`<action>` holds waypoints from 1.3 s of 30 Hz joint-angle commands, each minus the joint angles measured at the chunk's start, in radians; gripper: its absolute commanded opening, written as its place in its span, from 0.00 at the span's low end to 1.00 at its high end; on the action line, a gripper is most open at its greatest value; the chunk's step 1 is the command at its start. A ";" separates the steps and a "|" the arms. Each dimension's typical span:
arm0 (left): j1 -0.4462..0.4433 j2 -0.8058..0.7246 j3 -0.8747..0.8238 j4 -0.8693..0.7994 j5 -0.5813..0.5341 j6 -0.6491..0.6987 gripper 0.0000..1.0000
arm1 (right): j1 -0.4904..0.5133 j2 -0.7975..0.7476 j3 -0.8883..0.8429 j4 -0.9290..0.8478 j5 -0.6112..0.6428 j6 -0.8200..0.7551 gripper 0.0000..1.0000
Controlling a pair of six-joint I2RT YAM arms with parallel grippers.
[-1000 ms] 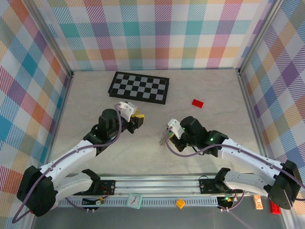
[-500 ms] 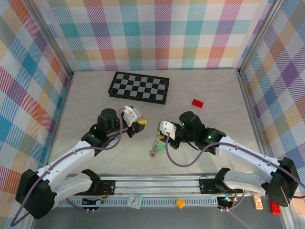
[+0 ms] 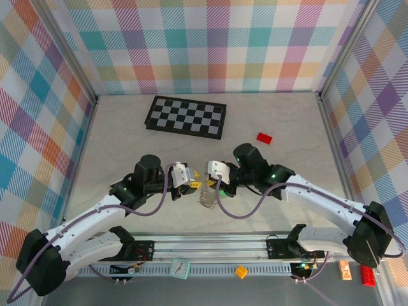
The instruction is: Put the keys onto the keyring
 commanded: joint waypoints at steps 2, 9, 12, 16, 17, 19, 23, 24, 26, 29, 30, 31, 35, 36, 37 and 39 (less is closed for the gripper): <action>-0.026 -0.005 -0.033 0.039 0.013 0.056 0.26 | 0.008 0.015 0.046 -0.029 -0.062 -0.043 0.00; -0.048 0.011 -0.042 0.044 0.022 0.063 0.27 | 0.022 0.034 0.057 -0.037 -0.066 -0.056 0.00; -0.054 0.022 -0.042 0.055 0.019 0.063 0.26 | 0.030 0.043 0.059 -0.041 -0.069 -0.061 0.00; -0.058 0.033 -0.042 0.073 0.027 0.059 0.25 | 0.038 0.054 0.065 -0.042 -0.065 -0.065 0.00; -0.058 0.033 -0.042 0.076 0.027 0.058 0.25 | 0.040 0.057 0.067 -0.042 -0.065 -0.068 0.00; -0.059 0.033 -0.043 0.084 0.027 0.058 0.23 | 0.045 0.063 0.072 -0.047 -0.065 -0.073 0.00; -0.059 0.031 -0.043 0.082 0.023 0.058 0.20 | 0.055 0.076 0.079 -0.067 -0.060 -0.088 0.00; -0.059 0.030 -0.042 0.081 0.025 0.056 0.20 | 0.058 0.081 0.082 -0.072 -0.058 -0.090 0.00; -0.059 0.030 -0.040 0.081 0.030 0.055 0.18 | 0.065 0.089 0.089 -0.078 -0.051 -0.094 0.00; -0.059 0.027 -0.039 0.090 0.037 0.047 0.15 | 0.073 0.099 0.094 -0.079 -0.047 -0.096 0.00; -0.061 0.026 -0.039 0.095 0.038 0.044 0.15 | 0.076 0.101 0.094 -0.081 -0.044 -0.096 0.00; -0.061 0.023 -0.040 0.100 0.039 0.042 0.14 | 0.078 0.105 0.095 -0.082 -0.038 -0.097 0.00; -0.061 0.018 -0.044 0.110 0.037 0.037 0.08 | 0.083 0.111 0.093 -0.095 -0.005 -0.104 0.00; -0.061 0.016 -0.046 0.113 0.036 0.035 0.05 | 0.083 0.111 0.092 -0.097 0.004 -0.104 0.00; -0.061 0.015 -0.048 0.114 0.036 0.035 0.04 | 0.084 0.108 0.090 -0.099 0.016 -0.102 0.00; -0.061 0.013 -0.048 0.110 0.039 0.034 0.00 | 0.084 0.099 0.083 -0.100 0.038 -0.098 0.07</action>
